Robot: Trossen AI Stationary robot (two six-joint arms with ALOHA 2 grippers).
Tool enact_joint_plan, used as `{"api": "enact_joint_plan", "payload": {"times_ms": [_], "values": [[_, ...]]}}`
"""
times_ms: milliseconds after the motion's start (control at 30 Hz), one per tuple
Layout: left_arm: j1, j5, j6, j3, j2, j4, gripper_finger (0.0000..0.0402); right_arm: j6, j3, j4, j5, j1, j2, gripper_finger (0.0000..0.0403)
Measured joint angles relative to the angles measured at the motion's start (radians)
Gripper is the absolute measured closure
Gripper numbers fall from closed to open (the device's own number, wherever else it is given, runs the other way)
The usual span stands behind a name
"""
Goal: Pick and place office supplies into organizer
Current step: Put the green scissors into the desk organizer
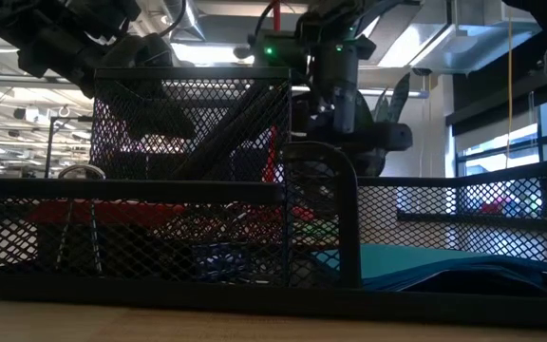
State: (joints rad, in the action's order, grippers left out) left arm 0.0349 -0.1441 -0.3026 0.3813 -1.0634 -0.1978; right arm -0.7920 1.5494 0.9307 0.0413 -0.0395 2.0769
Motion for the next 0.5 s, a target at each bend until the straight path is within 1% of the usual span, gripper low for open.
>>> {"api": "enact_joint_plan", "payload": {"times_ms": [233, 500], "values": [[0.0, 0.0, 0.002, 0.0, 0.0, 0.01, 0.0315, -0.009, -0.025, -0.019, -0.012, -0.005, 0.001, 0.0202], [0.0, 0.0, 0.0, 0.0, 0.0, 0.016, 0.0315, -0.025, -0.098, -0.11, -0.011, -0.019, 0.001, 0.0201]]}}
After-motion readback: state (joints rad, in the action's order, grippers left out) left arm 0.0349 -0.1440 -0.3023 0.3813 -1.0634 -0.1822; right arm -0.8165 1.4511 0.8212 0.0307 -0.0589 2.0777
